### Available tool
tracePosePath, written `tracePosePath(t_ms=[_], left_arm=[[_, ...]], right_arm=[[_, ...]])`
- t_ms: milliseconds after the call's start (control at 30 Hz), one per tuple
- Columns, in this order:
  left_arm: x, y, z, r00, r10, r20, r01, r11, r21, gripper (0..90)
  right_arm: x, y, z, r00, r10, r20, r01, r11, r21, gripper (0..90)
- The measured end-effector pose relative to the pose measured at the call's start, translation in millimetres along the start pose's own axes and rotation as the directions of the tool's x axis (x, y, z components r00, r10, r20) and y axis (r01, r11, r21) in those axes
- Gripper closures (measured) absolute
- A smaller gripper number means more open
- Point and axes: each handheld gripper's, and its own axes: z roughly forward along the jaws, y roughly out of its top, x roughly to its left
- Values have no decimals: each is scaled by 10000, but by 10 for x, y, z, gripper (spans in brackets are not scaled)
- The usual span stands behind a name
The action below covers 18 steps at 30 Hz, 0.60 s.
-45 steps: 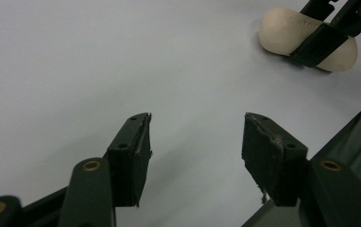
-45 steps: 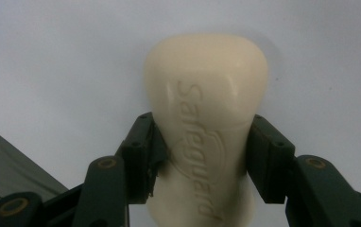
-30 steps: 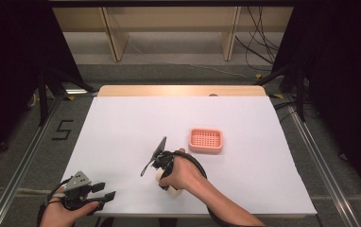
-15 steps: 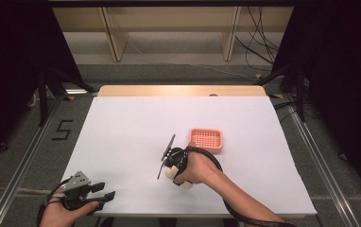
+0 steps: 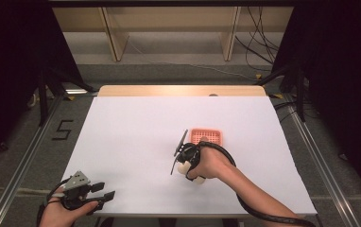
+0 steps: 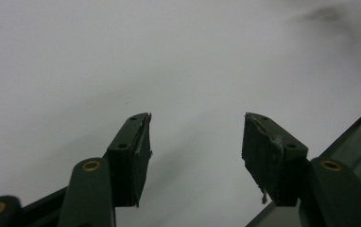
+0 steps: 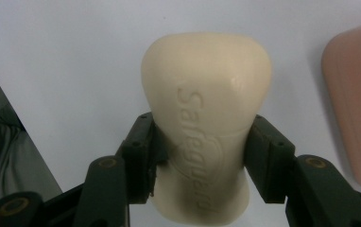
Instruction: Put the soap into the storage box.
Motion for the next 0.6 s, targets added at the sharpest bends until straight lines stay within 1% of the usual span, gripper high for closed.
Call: tracePosePath(t_ms=[33, 67, 100, 133, 167, 200, 267, 300, 333, 367, 400, 433, 467, 500, 533, 567, 600], left_arm=[[3, 4, -8, 10000, 10, 35, -10, 10000, 93, 421], [0, 1, -5, 10000, -4, -43, 4, 10000, 19, 421], [2, 0, -5, 10000, -13, -24, 13, 10000, 6, 421], [7, 2, -8, 10000, 3, 28, -3, 10000, 51, 421], [15, 3, -15, 9999, 108, 6, -108, 9999, 126, 421], [17, 3, -17, 9999, 121, 7, -121, 9998, 125, 421], [14, 3, -18, 10000, 55, 1, -55, 9999, 101, 421], [15, 3, -19, 10000, 62, 1, -62, 9999, 88, 421], [9, 4, -16, 10000, -23, 17, 23, 10000, 18, 421], [8, 2, -12, 10000, -34, -20, 34, 10000, -41, 421], [16, 5, -23, 10000, 36, 7, -36, 10000, 91, 420], [15, 3, -18, 10000, 35, -28, -35, 10000, 35, 420], [7, 1, -13, 10000, -82, -7, 82, 10000, -38, 420], [6, -1, -11, 10000, -87, -9, 87, 9999, -59, 420], [6, -1, -12, 10000, -87, -11, 87, 9999, -56, 420], [3, 0, -10, 9999, -116, 2, 116, 9999, -88, 420], [0, -2, -6, 9999, -131, -19, 130, 9998, -165, 420]], right_arm=[[3, -12, -3, 10000, 5, -32, -5, 10000, 31, 507], [-12, -22, -8, 9998, -219, -30, 219, 9997, 123, 507], [-32, -34, -6, 9987, -498, -85, 498, 9987, 86, 507], [-29, -43, -13, 9991, -432, -34, 433, 9989, 187, 507], [-46, -53, -14, 9981, -619, -3, 619, 9979, 198, 507], [-60, -63, -16, 9971, -766, -16, 766, 9967, 260, 507], [-80, -82, -22, 9927, -1204, -52, 1205, 9922, 334, 507], [-89, -92, -28, 9921, -1251, -129, 1255, 9913, 386, 507], [-92, -99, -31, 9915, -1291, -153, 1296, 9908, 384, 507], [-106, -112, -37, 9885, -1494, -235, 1502, 9879, 385, 506], [-114, -121, -39, 9865, -1614, -288, 1624, 9860, 385, 507], [-117, -139, -46, 9846, -1725, -299, 1736, 9839, 413, 507], [-120, -148, -51, 9808, -1931, -276, 1941, 9801, 409, 506], [-142, -160, -47, 9668, -2530, -353, 2538, 9670, 231, 506], [-131, -174, -60, 9715, -2308, -546, 2326, 9721, 293, 506], [-134, -182, -65, 9695, -2373, -620, 2395, 9704, 312, 506], [-150, -191, -58, 9620, -2647, -673, 2666, 9636, 208, 507]])
